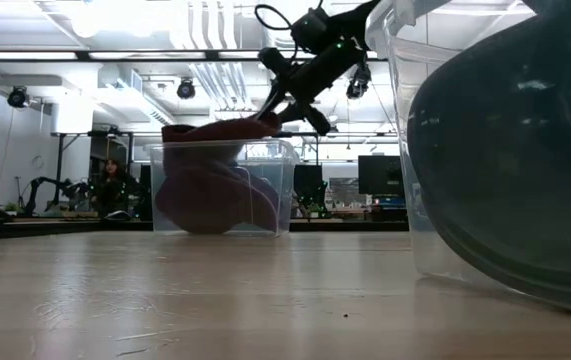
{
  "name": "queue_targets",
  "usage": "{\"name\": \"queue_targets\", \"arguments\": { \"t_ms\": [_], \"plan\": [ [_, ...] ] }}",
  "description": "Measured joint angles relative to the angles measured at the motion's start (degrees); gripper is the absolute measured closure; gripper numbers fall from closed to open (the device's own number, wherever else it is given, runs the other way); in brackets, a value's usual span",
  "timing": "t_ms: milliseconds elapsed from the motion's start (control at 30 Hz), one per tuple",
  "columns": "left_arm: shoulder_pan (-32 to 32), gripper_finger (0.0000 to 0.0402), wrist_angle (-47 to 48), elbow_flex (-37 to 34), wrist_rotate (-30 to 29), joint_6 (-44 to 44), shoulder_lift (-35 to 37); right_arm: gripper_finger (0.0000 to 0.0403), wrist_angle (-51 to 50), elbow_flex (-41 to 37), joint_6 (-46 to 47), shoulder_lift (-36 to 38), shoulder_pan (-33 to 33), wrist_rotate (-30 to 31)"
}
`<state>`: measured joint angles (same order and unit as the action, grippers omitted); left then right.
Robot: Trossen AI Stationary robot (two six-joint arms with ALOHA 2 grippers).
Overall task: Pick and place caps into container
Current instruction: Put the red cap into the top transparent container, then return to Home Position
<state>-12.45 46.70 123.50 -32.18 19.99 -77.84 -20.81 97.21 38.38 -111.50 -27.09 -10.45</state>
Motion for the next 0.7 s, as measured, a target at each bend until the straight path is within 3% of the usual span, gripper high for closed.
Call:
{"name": "queue_targets", "arguments": {
  "t_ms": [233,400,567,700],
  "plan": [
    [0.0,0.0226,0.0,0.0,0.0,0.5,0.0,0.0204,-3.4,0.5,-3.9,1.4,-1.0,-0.8],
    [0.0,0.0226,0.1,-0.1,0.0,0.0,0.0,0.0164,-4.9,1.8,-7.4,6.3,-2.0,3.1],
    [0.0,0.0226,1.7,-1.0,0.0,0.0,0.0,0.0174,-7.7,1.9,-8.9,12.2,-1.7,-0.6],
    [0.0,0.0226,3.5,-3.2,-0.2,0.7,-0.1,0.0244,-12.1,1.2,-13.2,17.9,0.7,-1.5]
  ]
}}
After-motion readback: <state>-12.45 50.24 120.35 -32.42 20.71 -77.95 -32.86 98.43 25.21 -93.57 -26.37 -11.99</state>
